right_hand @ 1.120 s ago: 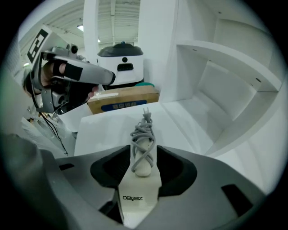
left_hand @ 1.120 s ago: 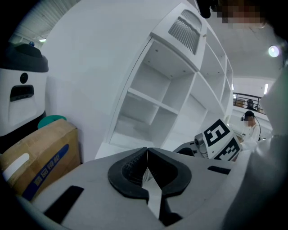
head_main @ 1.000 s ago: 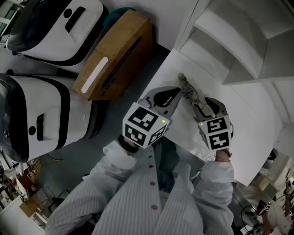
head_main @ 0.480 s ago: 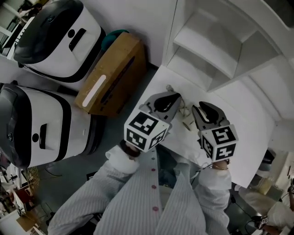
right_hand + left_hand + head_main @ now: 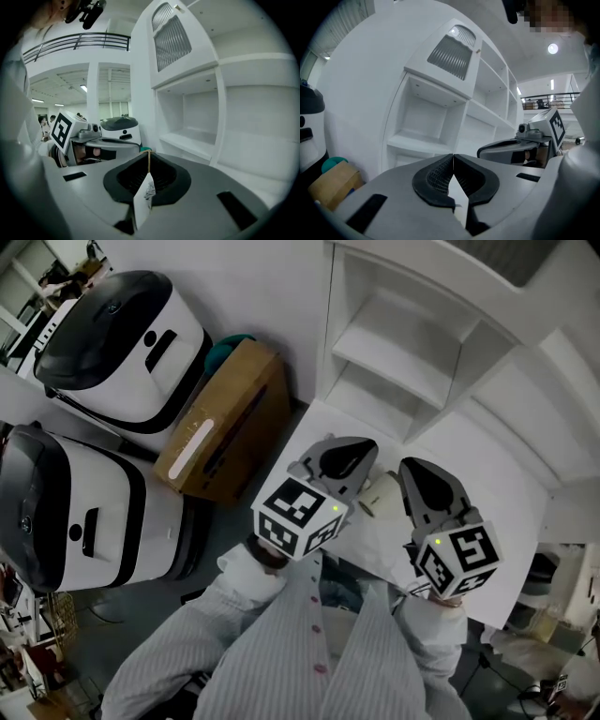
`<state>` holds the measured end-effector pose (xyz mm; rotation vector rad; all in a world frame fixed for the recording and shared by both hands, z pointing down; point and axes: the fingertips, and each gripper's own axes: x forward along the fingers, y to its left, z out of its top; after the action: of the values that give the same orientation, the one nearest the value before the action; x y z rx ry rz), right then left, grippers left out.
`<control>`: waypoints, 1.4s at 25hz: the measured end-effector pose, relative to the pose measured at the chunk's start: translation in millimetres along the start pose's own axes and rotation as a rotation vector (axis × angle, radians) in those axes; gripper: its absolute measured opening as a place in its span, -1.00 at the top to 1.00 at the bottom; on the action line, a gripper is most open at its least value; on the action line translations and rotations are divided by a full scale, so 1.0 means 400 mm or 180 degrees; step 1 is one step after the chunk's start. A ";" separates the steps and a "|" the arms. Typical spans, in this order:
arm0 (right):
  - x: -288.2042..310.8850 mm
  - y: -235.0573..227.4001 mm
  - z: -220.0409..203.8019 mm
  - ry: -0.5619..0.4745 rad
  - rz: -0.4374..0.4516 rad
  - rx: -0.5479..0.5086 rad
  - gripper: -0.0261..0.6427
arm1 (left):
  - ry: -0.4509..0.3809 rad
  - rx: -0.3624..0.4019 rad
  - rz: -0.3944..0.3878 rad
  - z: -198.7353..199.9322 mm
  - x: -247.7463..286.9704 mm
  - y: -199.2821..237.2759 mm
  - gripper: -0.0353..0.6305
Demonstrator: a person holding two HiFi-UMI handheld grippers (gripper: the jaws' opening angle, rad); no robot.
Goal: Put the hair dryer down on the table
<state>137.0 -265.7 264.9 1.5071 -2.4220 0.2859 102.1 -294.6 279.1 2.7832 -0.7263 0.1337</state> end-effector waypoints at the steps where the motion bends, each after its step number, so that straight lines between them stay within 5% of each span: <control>1: -0.014 0.001 0.014 -0.0056 -0.0007 -0.0008 0.87 | -0.0027 0.0006 -0.0036 0.011 0.000 -0.012 0.86; 12: -0.119 -0.018 0.045 -0.0275 -0.0234 -0.0020 0.89 | -0.0094 0.0328 -0.0299 0.074 0.004 -0.116 0.87; 35: -0.124 -0.027 0.024 -0.0261 -0.0252 0.0142 0.89 | -0.0053 0.0330 -0.0321 0.065 0.010 -0.117 0.87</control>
<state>166.1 -231.5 239.6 1.6604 -2.4259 0.2682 129.2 -264.5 244.0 2.9162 -0.5973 0.1324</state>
